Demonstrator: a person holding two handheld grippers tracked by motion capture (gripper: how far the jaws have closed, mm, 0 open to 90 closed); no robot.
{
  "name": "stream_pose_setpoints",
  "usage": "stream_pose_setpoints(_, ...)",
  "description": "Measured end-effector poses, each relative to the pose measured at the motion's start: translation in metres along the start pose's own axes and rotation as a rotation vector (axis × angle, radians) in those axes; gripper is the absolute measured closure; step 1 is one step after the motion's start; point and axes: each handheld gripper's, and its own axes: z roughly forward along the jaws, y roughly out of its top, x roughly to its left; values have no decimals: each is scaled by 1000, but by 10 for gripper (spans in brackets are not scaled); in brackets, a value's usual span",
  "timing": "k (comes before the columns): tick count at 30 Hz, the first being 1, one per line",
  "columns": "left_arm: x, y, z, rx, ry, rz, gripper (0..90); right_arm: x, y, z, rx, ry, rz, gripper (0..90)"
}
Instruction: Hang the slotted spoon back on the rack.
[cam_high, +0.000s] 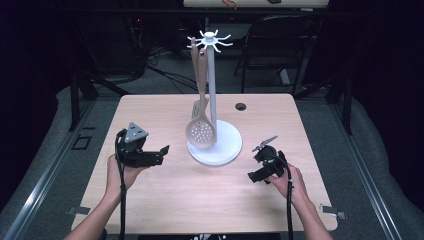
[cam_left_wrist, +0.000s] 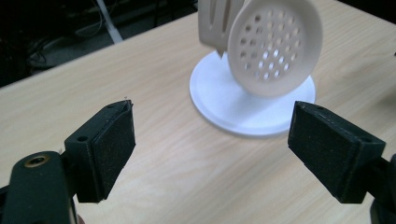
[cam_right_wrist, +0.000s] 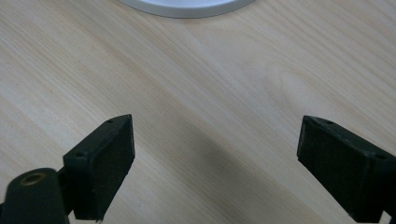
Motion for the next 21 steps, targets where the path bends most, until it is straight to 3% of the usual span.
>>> stream_pose_setpoints(3,2,-16,2,26,-7,-19,145,-1,0,-1,4,8,0,110)
stream_pose_setpoints(10,4,-52,13,142,-25,-26,141,0,-1,0,2,9,-1,111)
stream_pose_setpoints(16,1,-69,19,212,-35,-12,123,0,-1,2,14,4,-16,111)
stream_pose_setpoints(21,4,-80,25,230,-32,-22,117,1,0,3,31,-5,-29,111)
